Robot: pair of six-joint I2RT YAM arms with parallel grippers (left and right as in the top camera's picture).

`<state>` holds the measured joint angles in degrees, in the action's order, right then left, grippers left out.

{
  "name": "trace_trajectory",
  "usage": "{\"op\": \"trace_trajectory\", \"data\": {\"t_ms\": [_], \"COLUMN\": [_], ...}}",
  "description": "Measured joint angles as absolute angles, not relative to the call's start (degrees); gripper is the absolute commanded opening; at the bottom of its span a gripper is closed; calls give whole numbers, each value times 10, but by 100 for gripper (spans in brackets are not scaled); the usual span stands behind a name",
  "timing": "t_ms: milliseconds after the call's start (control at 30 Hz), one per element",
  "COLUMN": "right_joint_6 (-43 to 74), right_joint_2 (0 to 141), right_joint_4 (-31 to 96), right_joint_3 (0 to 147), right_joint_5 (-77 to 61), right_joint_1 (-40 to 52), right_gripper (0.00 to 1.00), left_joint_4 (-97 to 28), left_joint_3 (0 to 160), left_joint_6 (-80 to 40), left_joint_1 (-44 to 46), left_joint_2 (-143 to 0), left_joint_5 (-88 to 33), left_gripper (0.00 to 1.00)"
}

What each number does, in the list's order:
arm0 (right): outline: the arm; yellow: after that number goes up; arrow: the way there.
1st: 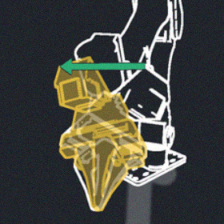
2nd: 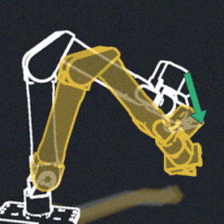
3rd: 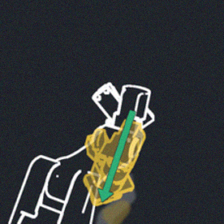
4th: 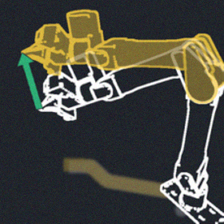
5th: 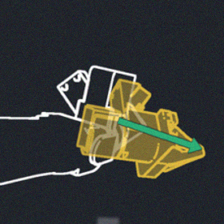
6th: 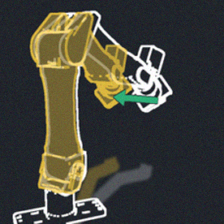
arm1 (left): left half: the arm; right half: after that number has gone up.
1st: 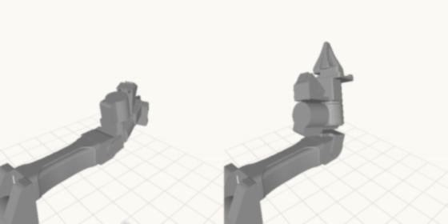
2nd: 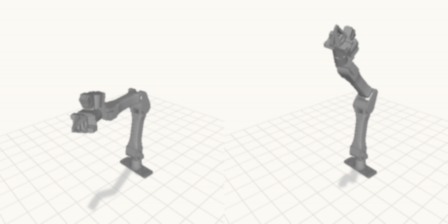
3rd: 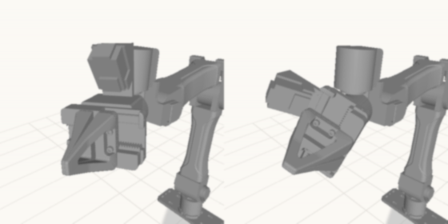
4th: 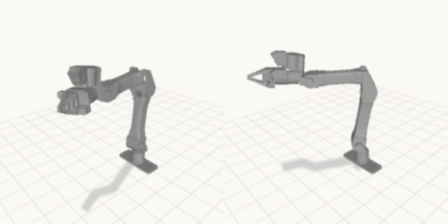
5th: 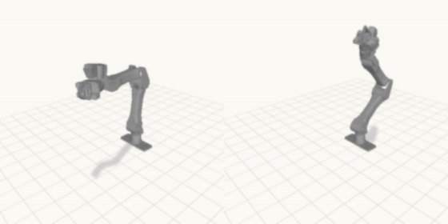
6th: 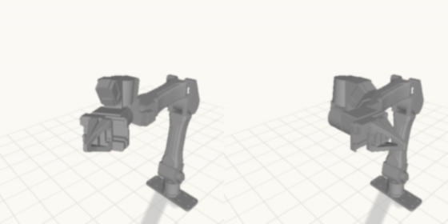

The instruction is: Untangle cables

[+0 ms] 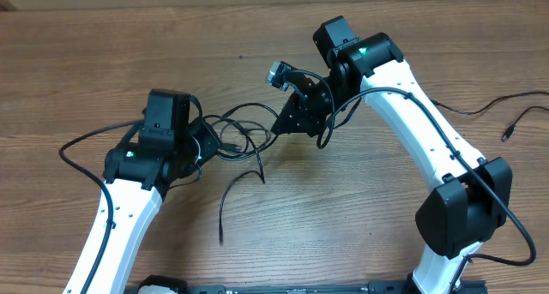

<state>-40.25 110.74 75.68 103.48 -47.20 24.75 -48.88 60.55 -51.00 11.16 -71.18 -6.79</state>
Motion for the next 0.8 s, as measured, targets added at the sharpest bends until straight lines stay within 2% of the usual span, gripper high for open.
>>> {"op": "trace_trajectory", "data": {"t_ms": [233,300,367,467,667,800], "right_joint_6": [-394,-374,-360,-336,-318,-316], "right_joint_2": [1107,1107,1107,1107,1107,1107], "right_joint_4": [748,741,740,741,741,734], "right_joint_3": [1035,1035,1035,1035,1035,1035], "right_joint_5": [-471,-462,-447,-423,-398,-394], "right_joint_1": [248,248,247,247,247,247], "right_gripper": [4,19,25,40,47,48], "left_joint_4": [-493,-493,-493,-483,-458,-429], "left_joint_3": [606,606,606,606,606,606], "left_joint_6": [-556,-555,-549,-524,-447,-385], "left_joint_1": [112,112,112,112,112,112], "left_joint_2": [-712,-712,-712,-712,-712,-712], "left_joint_5": [-46,-46,-47,-49,-76,-115], "left_gripper": [4,4,4,4,4,4]}}
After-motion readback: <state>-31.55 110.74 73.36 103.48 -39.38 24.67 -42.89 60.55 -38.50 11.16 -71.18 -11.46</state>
